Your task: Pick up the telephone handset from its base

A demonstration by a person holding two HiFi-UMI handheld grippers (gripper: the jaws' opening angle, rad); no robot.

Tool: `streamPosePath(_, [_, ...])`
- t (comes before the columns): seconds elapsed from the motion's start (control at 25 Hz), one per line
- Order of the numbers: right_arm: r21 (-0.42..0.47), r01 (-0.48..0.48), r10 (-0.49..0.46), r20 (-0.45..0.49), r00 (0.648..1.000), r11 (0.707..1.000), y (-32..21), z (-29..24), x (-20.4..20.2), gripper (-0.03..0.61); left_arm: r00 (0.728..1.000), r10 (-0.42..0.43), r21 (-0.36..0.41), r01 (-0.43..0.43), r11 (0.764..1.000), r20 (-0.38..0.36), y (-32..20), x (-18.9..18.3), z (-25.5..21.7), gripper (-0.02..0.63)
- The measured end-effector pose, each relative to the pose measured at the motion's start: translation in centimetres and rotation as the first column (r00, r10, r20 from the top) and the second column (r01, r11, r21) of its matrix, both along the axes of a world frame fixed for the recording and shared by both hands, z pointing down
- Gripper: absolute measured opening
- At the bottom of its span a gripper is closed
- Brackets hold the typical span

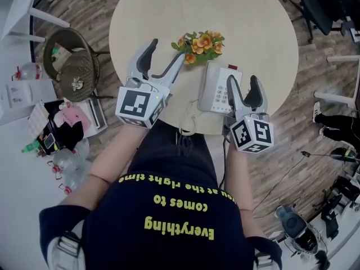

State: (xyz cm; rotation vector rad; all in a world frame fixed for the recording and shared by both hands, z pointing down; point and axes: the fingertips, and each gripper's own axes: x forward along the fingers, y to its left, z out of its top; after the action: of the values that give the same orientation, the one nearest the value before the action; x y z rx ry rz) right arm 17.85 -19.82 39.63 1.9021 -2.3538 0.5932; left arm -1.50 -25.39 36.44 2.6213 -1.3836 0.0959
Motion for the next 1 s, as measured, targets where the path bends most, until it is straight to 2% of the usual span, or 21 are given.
streamPosePath(0.48, [-0.151, 0.010, -0.014, -0.023, 1.000, 0.988, -1.0, 6.6, -2.0, 0.314, 1.000, 0.012, -0.047, -0.011, 0.999, 0.011, -0.3, -0.8, 2.2, 0.298])
streamPosePath(0.84, [-0.299, 0.033, -0.046, -0.036, 0.998, 0.954, -1.4, 13.7, -4.5, 0.305, 1.000, 0.010, -0.076, -0.008, 0.997, 0.024, -0.4, -1.7, 3.6, 0.298])
streamPosePath(1.0, [-0.343, 0.028, -0.056, -0.071, 0.996, 0.939, -1.2, 16.0, -4.8, 0.302, 0.999, 0.011, -0.084, -0.008, 0.996, 0.030, -0.4, -2.0, 4.0, 0.298])
